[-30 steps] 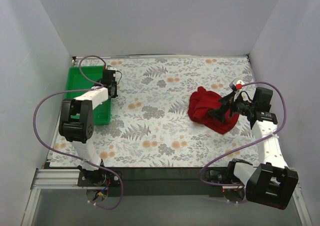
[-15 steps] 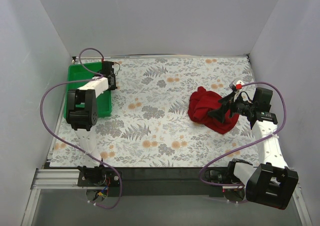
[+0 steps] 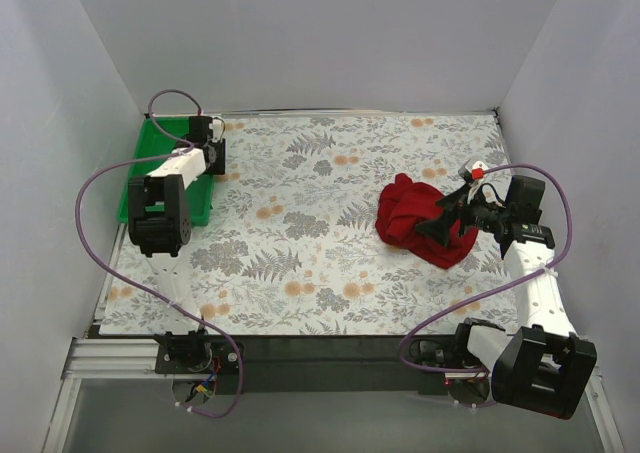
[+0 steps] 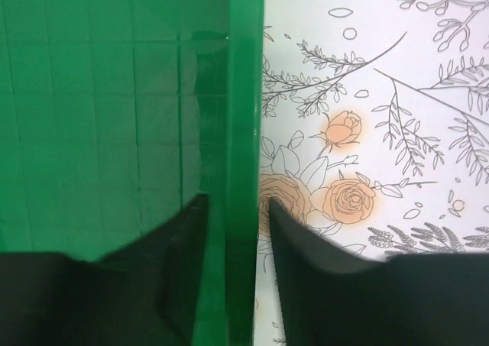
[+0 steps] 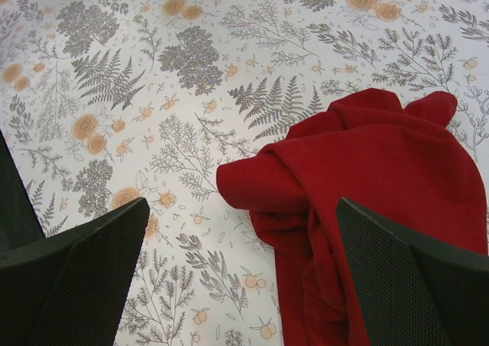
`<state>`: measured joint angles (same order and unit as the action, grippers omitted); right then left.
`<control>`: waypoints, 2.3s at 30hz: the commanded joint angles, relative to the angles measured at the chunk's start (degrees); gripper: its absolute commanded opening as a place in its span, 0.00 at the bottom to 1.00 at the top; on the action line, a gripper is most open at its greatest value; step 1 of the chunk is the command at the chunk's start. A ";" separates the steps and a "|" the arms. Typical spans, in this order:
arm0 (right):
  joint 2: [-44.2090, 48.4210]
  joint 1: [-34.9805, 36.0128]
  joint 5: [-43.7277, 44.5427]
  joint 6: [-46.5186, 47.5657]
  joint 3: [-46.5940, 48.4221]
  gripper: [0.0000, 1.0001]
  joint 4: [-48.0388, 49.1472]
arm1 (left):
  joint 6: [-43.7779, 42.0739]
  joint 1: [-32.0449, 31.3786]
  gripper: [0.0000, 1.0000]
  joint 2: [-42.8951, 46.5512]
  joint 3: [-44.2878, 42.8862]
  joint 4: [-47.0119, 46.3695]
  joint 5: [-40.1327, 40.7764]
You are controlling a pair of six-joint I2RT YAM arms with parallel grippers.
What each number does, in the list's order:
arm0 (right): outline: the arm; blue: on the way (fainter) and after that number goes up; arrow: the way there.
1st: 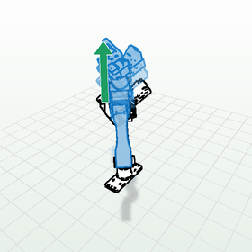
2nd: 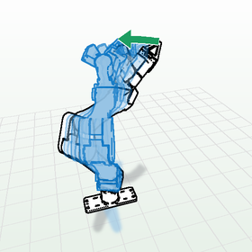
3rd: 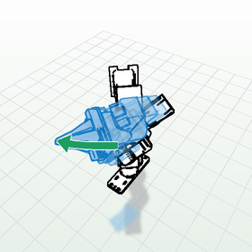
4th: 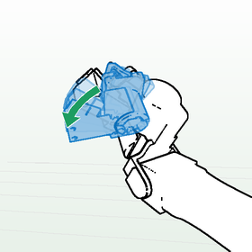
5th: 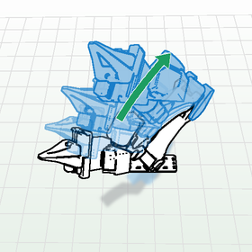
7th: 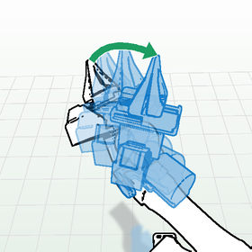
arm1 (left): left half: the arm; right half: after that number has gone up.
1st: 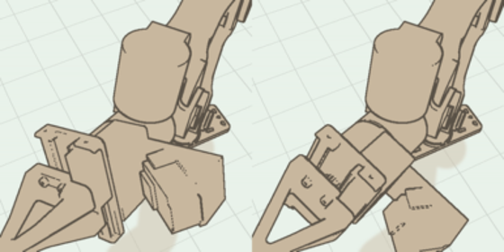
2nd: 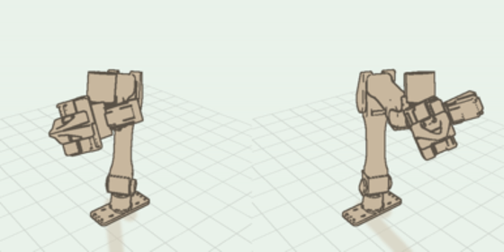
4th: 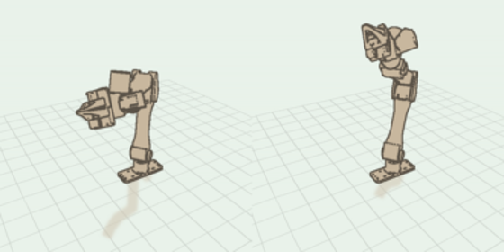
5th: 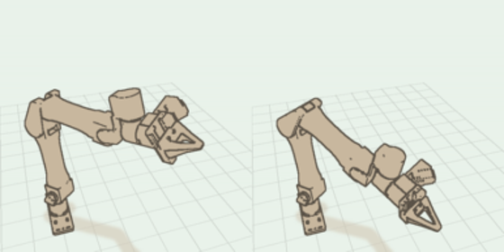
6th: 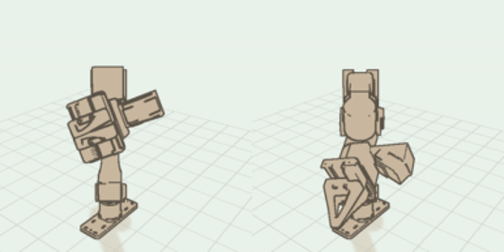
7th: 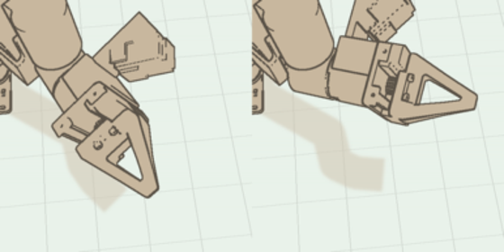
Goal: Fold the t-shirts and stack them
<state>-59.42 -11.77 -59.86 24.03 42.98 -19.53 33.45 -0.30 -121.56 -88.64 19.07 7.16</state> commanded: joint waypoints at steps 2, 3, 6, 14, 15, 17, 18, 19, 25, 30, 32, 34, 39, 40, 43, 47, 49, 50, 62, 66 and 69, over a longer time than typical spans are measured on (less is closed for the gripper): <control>-0.26 -0.18 -1.49 0.58 1.05 0.98 0.02 | -0.50 0.21 0.43 0.79 -2.68 0.44 -1.01; -0.43 -0.18 -1.49 0.58 1.14 0.98 -0.07 | -0.15 0.21 0.54 1.32 -2.59 0.62 -0.74; -0.52 -0.18 -1.41 0.93 1.05 0.98 -0.16 | 1.26 0.21 0.82 5.26 -1.89 0.97 -0.48; -0.61 -0.18 -1.05 4.00 1.40 0.98 -2.00 | 6.00 -1.37 0.98 24.07 7.50 -1.84 -5.38; -0.79 -0.18 -0.97 4.53 1.40 0.98 -2.18 | 6.62 -1.37 0.98 26.26 8.74 -2.19 -6.27; -0.87 -0.18 -0.62 5.23 1.23 0.98 -2.53 | 8.46 -1.37 0.98 32.59 13.72 -3.16 -9.51; -0.87 -0.18 -0.53 5.67 1.14 0.98 -2.62 | 9.69 -1.37 0.98 34.87 15.93 -4.47 -10.66; -0.87 -0.18 -0.35 5.94 1.05 0.98 -2.71 | 10.83 -1.37 0.98 40.03 20.13 -5.44 -11.72; -1.49 -0.27 1.67 7.78 0.79 0.98 -3.06 | 21.21 -1.29 0.98 59.57 39.83 -15.02 -23.22; -3.15 -0.27 5.97 9.10 2.71 0.98 -5.60 | 21.75 -1.64 0.98 73.12 51.97 -16.87 -34.04; -3.77 -0.18 8.42 10.50 5.09 0.98 -8.50 | 22.53 -2.69 0.98 74.79 53.48 -16.79 -35.01; -4.91 -0.18 10.45 10.33 6.49 0.98 -9.56 | 22.62 -3.83 0.98 75.50 54.62 -16.61 -37.03; -7.81 -0.10 15.91 7.53 9.75 0.98 -10.70 | 23.77 -4.28 0.98 76.91 57.62 -17.67 -40.02; -8.43 -0.10 16.17 7.35 10.01 0.98 -10.79 | 23.68 -4.36 0.98 77.26 57.53 -17.58 -39.94; -10.89 0.25 16.96 7.78 11.24 0.96 -12.20 | 23.76 -4.36 0.98 77.17 57.44 -17.93 -39.85; -13.44 1.92 21.70 9.10 12.21 0.92 -12.64 | 24.12 -4.45 0.98 77.96 57.53 -17.93 -40.56; -14.93 2.71 24.07 10.85 12.04 0.90 -13.25 | 24.20 -4.45 0.98 78.14 57.70 -18.10 -40.73; -15.37 3.94 24.95 11.30 11.86 0.89 -13.34 | 24.20 -4.45 0.98 78.23 57.70 -18.10 -40.82; -22.76 8.78 30.32 9.02 18.01 0.56 -12.20 | 24.73 -4.45 0.98 77.79 57.79 -18.72 -43.19; -24.34 9.57 30.24 8.49 18.45 0.34 -12.20 | 24.73 -4.45 0.98 77.53 57.88 -18.72 -43.54; -25.22 9.92 29.89 8.49 19.15 0.18 -12.20 | 24.91 -4.45 0.98 77.26 57.97 -18.72 -44.33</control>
<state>-83.66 -2.55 -29.76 32.95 59.44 -31.94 58.04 -4.47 -44.23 -30.98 1.23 -35.42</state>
